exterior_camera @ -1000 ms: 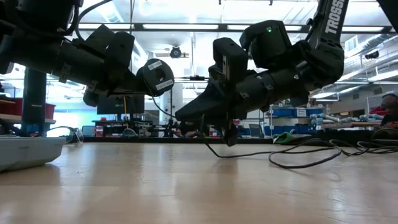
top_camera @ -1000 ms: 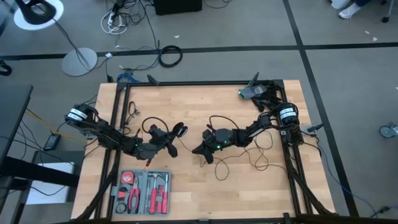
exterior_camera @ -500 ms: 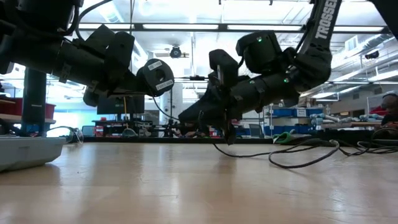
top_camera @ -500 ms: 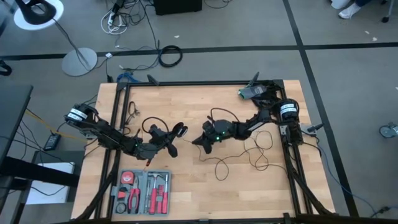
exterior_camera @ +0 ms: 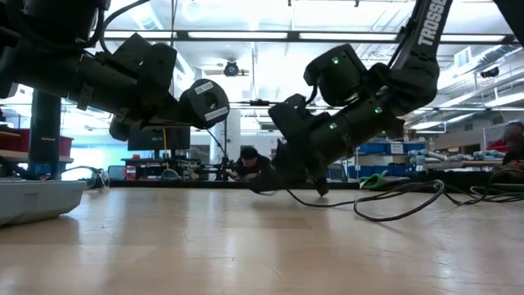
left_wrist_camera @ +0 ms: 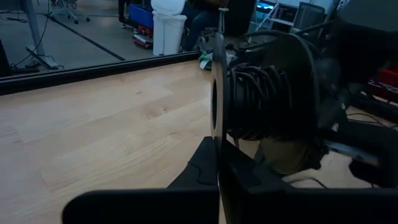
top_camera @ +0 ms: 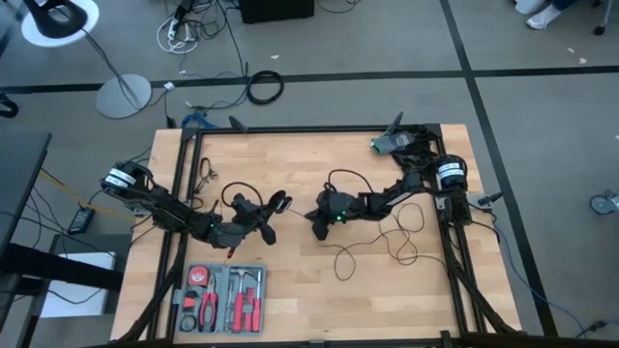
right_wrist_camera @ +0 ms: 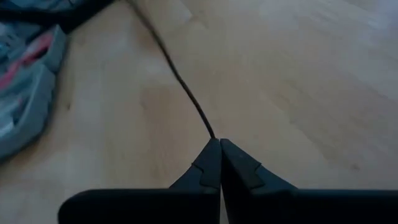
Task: Coil cords
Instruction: Coil the black wire onto the spool
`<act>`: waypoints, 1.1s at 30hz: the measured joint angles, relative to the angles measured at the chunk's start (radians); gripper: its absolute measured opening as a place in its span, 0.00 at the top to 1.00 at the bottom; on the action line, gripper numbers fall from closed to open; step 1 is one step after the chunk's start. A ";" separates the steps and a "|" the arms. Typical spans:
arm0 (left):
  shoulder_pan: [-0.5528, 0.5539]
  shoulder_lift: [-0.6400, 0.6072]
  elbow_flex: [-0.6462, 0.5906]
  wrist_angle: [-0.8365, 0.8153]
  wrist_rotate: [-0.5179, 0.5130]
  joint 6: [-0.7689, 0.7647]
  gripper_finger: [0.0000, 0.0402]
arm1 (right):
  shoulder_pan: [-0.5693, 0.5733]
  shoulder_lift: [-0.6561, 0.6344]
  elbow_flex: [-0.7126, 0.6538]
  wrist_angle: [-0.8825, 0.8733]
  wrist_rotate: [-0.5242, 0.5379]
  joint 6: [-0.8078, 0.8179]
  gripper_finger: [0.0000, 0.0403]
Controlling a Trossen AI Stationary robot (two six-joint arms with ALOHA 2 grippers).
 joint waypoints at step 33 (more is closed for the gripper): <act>0.000 0.000 0.000 0.006 0.000 -0.002 1.00 | 0.083 -0.206 -0.005 -0.197 0.119 -0.038 0.78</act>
